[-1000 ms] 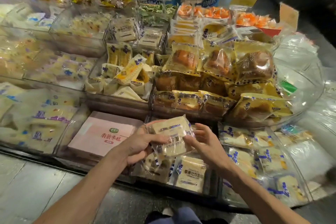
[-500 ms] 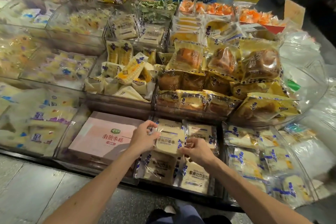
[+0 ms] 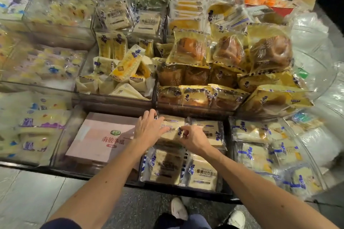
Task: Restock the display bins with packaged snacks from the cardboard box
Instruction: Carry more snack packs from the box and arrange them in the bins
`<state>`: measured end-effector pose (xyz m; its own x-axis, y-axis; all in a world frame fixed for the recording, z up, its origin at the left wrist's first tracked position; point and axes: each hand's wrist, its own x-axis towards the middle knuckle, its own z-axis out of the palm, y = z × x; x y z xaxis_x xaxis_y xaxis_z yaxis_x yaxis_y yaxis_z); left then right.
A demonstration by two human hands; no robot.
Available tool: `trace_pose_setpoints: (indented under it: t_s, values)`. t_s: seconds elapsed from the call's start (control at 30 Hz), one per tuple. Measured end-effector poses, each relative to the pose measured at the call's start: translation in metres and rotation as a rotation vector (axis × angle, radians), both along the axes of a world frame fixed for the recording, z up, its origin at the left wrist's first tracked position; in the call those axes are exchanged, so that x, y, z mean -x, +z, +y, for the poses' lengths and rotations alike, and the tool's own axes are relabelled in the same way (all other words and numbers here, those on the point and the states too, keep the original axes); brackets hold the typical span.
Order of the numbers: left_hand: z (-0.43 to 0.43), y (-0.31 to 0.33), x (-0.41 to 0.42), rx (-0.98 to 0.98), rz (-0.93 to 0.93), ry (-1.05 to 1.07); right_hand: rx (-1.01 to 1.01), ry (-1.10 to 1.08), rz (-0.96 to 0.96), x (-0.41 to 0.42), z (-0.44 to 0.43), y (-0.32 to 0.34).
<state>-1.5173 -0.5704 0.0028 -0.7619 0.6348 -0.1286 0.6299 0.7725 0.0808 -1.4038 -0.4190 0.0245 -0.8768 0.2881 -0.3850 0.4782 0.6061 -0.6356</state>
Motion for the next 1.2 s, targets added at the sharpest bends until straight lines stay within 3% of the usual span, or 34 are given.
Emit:
trace_pose_setpoints:
  t_s: [0.23,0.37,0.5,0.63,0.77,0.93,1.2]
  values:
    - [-0.003,0.02,0.001,0.102,-0.018,-0.061,-0.045,0.04,0.003,-0.019,0.011,0.021]
    - [0.029,0.079,-0.014,-0.073,-0.204,-0.082,-0.142,-0.017,0.103,-0.072,0.031,0.053]
    - [0.076,0.15,-0.065,-0.089,-0.18,-0.354,-0.324,-0.107,0.143,-0.174,0.047,0.096]
    - [0.129,0.208,-0.179,-0.223,-0.171,-0.646,-0.394,-0.415,0.189,-0.318,0.04,0.121]
    - [0.165,0.223,-0.336,-0.279,-0.275,-1.013,-0.45,-0.759,0.091,-0.464,0.009,0.122]
    - [0.201,0.182,-0.519,-0.2,-0.43,-1.34,-0.435,-1.171,-0.009,-0.616,-0.028,0.102]
    - [0.239,0.094,-0.756,0.049,-0.605,-1.629,-0.35,-1.692,-0.162,-0.798,-0.056,0.061]
